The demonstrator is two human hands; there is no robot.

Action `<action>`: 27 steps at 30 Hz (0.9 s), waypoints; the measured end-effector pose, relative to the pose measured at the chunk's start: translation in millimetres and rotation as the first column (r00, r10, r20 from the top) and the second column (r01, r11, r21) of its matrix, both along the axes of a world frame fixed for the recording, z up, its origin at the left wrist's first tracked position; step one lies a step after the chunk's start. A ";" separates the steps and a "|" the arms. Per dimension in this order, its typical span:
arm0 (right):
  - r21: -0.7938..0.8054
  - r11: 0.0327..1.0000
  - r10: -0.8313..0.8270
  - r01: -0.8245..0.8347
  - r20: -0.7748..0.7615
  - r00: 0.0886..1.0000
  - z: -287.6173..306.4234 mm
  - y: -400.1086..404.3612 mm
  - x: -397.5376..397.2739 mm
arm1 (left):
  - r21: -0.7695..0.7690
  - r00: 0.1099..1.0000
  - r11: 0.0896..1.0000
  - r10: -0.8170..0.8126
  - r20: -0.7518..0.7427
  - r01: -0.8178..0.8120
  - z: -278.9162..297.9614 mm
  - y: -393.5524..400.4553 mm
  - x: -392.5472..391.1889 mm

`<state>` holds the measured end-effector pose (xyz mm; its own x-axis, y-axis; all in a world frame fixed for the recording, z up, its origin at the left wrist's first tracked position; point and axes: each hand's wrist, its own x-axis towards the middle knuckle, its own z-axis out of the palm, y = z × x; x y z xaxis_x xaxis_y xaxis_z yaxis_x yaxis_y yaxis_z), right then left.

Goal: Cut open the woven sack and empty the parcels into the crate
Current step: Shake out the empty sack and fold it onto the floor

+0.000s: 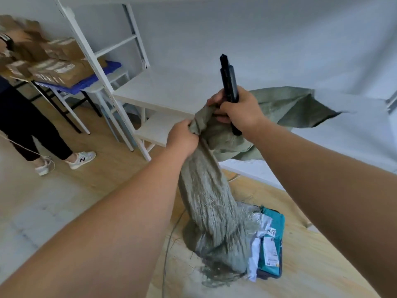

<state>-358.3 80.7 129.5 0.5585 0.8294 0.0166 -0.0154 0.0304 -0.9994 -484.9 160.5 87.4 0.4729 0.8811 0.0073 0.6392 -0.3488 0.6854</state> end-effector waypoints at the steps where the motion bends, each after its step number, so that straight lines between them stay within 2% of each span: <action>1: -0.024 0.983 -0.178 0.180 0.070 0.982 -4.2 -2.1 7.9 | -0.016 0.998 0.999 0.041 0.045 -0.040 -2.4 -3.5 -1.4; 3: -0.079 0.881 -0.437 0.466 0.240 0.867 -12.5 -11.1 24.6 | -0.061 0.983 0.992 0.117 0.142 -0.109 -7.0 -7.8 -0.9; 5: -0.185 0.828 -0.462 0.530 0.311 0.831 -22.3 -26.0 34.4 | -0.119 0.937 0.970 0.238 0.257 -0.214 -10.3 -12.3 1.2; 8: -0.351 0.844 -0.343 0.405 0.227 0.911 -40.7 -43.2 37.3 | -0.203 0.867 0.947 0.312 0.388 -0.250 -15.6 -22.2 0.3; 10: -0.361 0.908 -0.232 0.214 -0.007 0.973 -48.7 -47.6 29.9 | -0.239 0.872 0.954 0.266 0.412 -0.178 -19.2 -26.5 -3.5; 12: -0.325 0.946 -0.087 0.003 -0.242 0.966 -55.6 -44.7 18.6 | -0.217 0.911 0.970 0.182 0.370 -0.105 -26.4 -30.8 -9.5; 14: -0.270 0.957 -0.002 -0.104 -0.368 0.930 -62.1 -39.8 1.0 | -0.166 0.947 0.983 0.129 0.293 -0.083 -36.0 -37.1 -17.4; 18: -0.250 0.949 0.080 -0.192 -0.397 0.914 -75.1 -21.0 -38.5 | -0.125 0.984 0.988 0.103 0.147 -0.085 -57.2 -45.0 -58.6; 21: -0.203 0.936 0.174 -0.287 -0.443 0.879 -71.6 -14.0 -66.5 | -0.085 0.967 0.966 0.249 0.056 -0.244 -68.2 -43.5 -105.7; 23: -0.161 0.926 0.228 -0.342 -0.483 0.845 -63.3 -12.2 -83.1 | -0.031 0.921 0.921 0.389 0.013 -0.388 -72.2 -47.1 -136.6; 25: -0.123 0.916 0.270 -0.381 -0.515 0.813 -52.2 -10.9 -97.3 | -0.025 0.880 0.880 0.474 0.032 -0.473 -74.1 -57.2 -156.2; 27: -0.087 0.909 0.303 -0.408 -0.536 0.788 -41.6 -8.8 -108.8 | -0.104 0.866 0.866 0.496 0.065 -0.489 -81.4 -65.7 -164.7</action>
<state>-467.2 71.9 87.9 0.1094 0.9274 -0.3578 -0.4848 -0.2644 -0.8337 -649.6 94.8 6.0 -0.0221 0.9983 -0.0532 0.6499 0.0548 0.7580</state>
